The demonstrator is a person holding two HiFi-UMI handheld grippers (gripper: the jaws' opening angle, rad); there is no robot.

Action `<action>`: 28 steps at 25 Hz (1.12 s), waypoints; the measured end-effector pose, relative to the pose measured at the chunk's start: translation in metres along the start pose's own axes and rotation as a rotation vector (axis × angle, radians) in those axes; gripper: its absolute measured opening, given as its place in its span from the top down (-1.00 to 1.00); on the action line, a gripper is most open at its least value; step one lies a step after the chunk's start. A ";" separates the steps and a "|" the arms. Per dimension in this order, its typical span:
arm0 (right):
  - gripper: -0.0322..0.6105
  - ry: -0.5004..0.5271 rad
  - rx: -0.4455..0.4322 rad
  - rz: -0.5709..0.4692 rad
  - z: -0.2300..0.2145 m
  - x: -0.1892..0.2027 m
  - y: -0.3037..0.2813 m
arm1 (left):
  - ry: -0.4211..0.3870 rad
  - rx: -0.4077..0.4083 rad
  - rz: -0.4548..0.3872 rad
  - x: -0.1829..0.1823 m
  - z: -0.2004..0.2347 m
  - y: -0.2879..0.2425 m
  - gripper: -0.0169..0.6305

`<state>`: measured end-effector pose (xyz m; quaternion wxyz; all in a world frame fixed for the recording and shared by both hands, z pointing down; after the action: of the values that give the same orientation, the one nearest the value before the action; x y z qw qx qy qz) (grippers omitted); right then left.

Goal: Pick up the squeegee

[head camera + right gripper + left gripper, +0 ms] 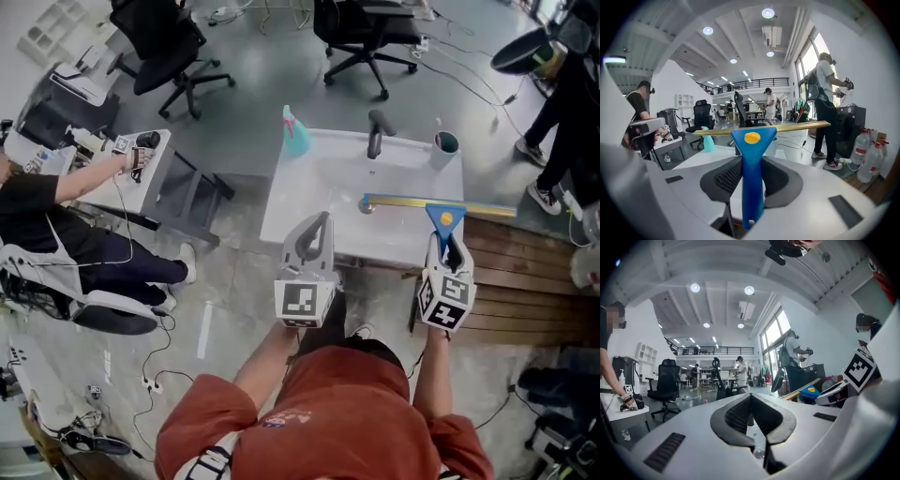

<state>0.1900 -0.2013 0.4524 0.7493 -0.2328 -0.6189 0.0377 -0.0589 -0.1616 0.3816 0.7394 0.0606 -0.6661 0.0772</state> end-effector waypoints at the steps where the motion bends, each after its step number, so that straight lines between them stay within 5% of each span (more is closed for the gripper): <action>1: 0.49 0.001 0.005 -0.020 -0.001 -0.007 0.004 | -0.002 0.003 -0.015 -0.005 -0.001 0.002 0.91; 14: 0.49 0.011 0.095 -0.295 -0.024 -0.088 0.053 | -0.051 0.011 -0.262 -0.083 -0.011 0.018 0.91; 28: 0.49 0.074 0.159 -0.529 -0.039 -0.138 0.086 | -0.124 -0.031 -0.378 -0.124 -0.010 0.029 0.91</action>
<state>0.2146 -0.1845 0.2879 0.7712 -0.0047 -0.6253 -0.1194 -0.0673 -0.1356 0.2564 0.6991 0.1779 -0.6882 -0.0772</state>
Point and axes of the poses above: the fingertips, and each gripper's own axes: y backward along the fingers, z to its left, x out of its underside, the point moved 3 cm from there along y, backward along the fingers, and after that the axes turned 11 degrees about y, right-handed, at the moved point
